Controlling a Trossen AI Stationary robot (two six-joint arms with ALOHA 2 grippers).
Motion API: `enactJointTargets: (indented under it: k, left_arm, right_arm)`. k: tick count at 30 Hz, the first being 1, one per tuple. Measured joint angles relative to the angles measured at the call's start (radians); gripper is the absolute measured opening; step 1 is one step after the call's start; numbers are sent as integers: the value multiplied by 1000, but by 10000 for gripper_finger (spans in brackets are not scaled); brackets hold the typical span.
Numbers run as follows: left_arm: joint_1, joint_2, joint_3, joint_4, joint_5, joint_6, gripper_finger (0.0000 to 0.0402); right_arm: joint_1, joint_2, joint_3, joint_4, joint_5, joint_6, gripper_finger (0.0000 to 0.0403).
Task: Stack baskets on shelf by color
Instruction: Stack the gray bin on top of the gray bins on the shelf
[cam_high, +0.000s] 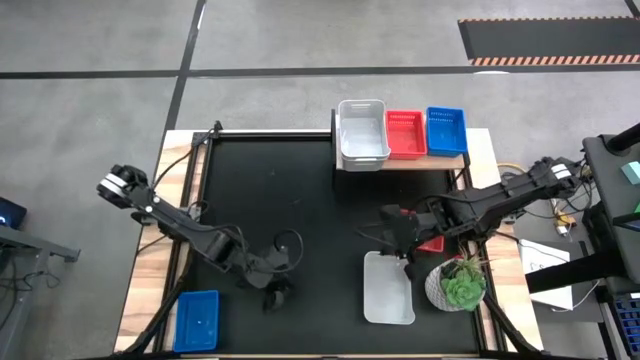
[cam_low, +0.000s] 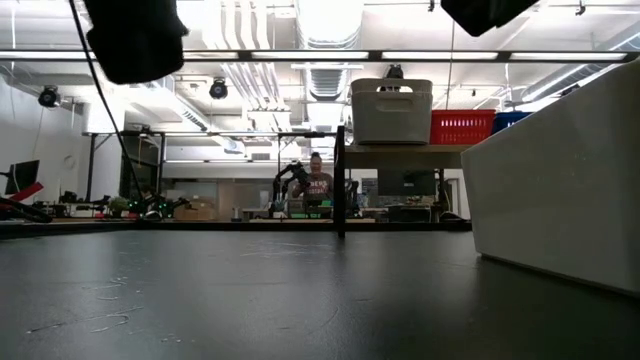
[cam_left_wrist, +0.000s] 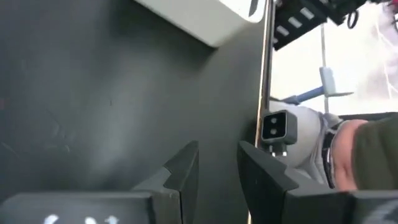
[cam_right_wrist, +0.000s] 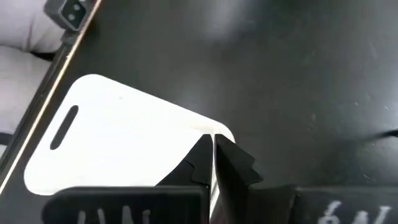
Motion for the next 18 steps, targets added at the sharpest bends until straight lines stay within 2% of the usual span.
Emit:
enactJointTargets:
  k: [4,8,12,16,18]
  left_arm:
    - [-20,22,0,-3,65,-69,92]
    - [-33,29,0,-3,58,-35,92]
    - [-25,30,-1,14,-77,148,92]
    - [-21,29,-12,54,-294,476,92]
    - [-15,28,-12,69,-368,636,92]
  right_arm:
    - [43,6,0,-7,55,0,9]
    - [89,3,0,-10,166,-17,9]
    - [152,11,15,-4,283,-18,9]
    - [232,42,59,63,288,19,9]
    - [259,71,86,66,284,78,9]
